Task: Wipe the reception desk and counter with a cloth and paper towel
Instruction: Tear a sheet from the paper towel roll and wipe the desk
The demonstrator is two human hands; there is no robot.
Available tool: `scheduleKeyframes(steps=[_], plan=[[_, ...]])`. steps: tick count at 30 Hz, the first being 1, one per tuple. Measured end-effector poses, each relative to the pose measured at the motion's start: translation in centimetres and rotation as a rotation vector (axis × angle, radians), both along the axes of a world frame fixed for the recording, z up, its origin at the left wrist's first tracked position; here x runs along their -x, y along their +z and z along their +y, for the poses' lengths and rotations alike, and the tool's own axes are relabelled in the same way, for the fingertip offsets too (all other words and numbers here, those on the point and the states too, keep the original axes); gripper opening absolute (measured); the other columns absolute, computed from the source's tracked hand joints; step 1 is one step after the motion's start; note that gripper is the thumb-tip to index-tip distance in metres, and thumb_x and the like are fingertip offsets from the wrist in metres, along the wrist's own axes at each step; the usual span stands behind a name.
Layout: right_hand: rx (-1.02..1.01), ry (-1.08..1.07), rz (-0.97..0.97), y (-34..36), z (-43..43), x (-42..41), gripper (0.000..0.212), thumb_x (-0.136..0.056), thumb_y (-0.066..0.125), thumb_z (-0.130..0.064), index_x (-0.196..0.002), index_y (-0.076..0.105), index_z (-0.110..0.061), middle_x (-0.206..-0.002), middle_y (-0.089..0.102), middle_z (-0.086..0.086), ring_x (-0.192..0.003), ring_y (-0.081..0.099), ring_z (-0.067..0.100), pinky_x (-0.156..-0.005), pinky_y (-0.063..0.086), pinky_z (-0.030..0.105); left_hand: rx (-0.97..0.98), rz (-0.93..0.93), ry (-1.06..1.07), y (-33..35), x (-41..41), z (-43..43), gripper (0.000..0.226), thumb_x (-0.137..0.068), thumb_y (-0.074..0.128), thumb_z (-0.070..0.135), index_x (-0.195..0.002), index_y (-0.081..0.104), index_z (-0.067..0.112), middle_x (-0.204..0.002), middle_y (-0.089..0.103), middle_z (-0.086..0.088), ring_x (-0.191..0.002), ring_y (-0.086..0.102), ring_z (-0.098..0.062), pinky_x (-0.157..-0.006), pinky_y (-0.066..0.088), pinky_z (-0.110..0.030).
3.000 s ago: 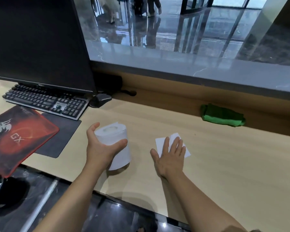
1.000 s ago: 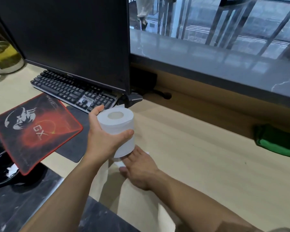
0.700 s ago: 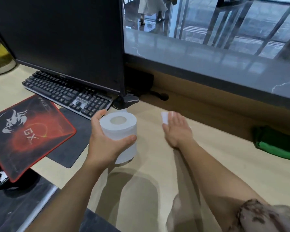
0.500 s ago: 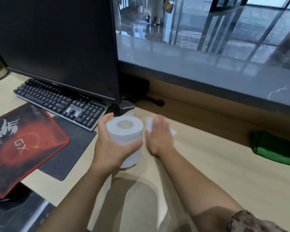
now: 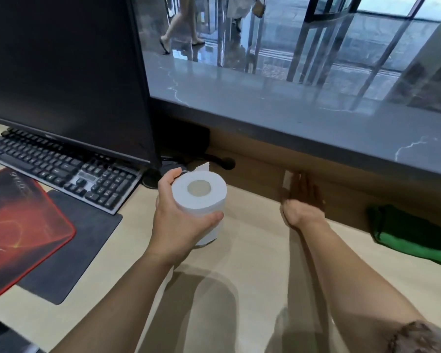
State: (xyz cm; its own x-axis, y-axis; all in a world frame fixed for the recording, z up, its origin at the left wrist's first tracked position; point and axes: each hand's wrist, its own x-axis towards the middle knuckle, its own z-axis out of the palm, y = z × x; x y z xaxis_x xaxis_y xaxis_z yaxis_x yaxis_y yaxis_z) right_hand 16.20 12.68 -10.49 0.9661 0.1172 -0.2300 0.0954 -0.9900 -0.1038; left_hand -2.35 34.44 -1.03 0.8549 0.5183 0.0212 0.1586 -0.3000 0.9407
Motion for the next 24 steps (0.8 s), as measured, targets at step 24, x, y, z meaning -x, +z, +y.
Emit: scheduleKeyframes(steps=[24], plan=[[0.063, 0.044, -0.049, 1.8, -5.9, 6.6, 0.058, -0.101, 0.01, -0.041, -0.137, 0.043, -0.011, -0.142, 0.046, 0.013, -0.128, 0.041, 0.029, -0.11, 0.025, 0.038, -0.108, 0.013, -0.06, -2.1, -7.0, -4.3, 0.107, -0.057, 0.091, 0.025, -0.14, 0.025, 0.032, -0.12, 0.041, 0.013, -0.111, 0.043, -0.011, -0.095, 0.042, -0.027]])
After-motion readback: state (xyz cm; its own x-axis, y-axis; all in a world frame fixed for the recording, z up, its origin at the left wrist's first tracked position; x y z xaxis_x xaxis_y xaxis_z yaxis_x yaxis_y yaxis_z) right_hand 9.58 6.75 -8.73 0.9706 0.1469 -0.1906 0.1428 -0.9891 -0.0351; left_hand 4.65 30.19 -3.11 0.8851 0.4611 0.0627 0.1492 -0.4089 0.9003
